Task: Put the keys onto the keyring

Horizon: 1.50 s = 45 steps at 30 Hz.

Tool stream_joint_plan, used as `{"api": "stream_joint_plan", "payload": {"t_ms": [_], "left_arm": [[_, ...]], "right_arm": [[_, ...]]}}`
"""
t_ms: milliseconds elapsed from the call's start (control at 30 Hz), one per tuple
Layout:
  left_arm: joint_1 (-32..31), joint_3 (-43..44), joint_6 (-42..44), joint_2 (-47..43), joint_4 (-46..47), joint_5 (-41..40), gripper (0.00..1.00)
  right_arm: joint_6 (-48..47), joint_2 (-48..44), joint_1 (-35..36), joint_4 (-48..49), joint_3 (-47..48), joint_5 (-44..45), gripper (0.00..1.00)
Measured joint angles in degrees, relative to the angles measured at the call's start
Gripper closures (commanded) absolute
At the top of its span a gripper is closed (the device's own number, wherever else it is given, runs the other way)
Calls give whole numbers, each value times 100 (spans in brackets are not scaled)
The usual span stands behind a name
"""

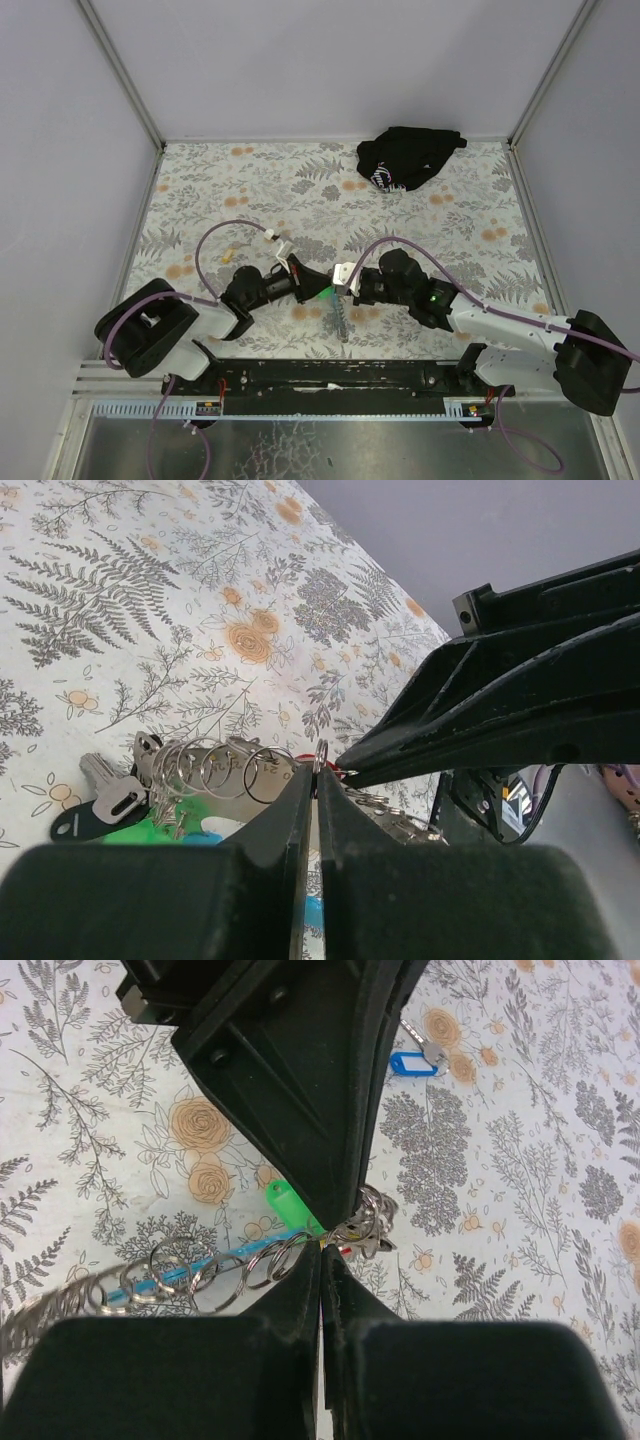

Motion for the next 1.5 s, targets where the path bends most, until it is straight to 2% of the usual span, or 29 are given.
{"api": "stream_joint_plan", "payload": {"t_ms": [267, 433, 567, 767, 967, 1333, 1500], "left_arm": [[-59, -160, -140, 57, 487, -415, 79], [-59, -164, 361, -350, 282, -413, 69], [-59, -85, 968, -699, -286, -170, 62], [26, 315, 2004, -885, -1373, 503, 60], [140, 426, 2778, -1049, -1991, 1049, 59], [186, 817, 3792, -1071, -2662, 1851, 58], [212, 1038, 4041, -929, -2802, 2133, 64]], "right_arm": [[-7, -208, 55, -118, -4, 138, 100], [-96, -267, 81, -463, 66, 133, 100], [-192, -267, 94, -697, 258, 129, 100], [-304, -267, 98, -957, 439, 131, 100], [-398, -267, 98, -1161, 551, 131, 100], [-485, -260, 101, -1401, 734, 109, 100], [-507, -260, 101, -1443, 737, 109, 100]]}}
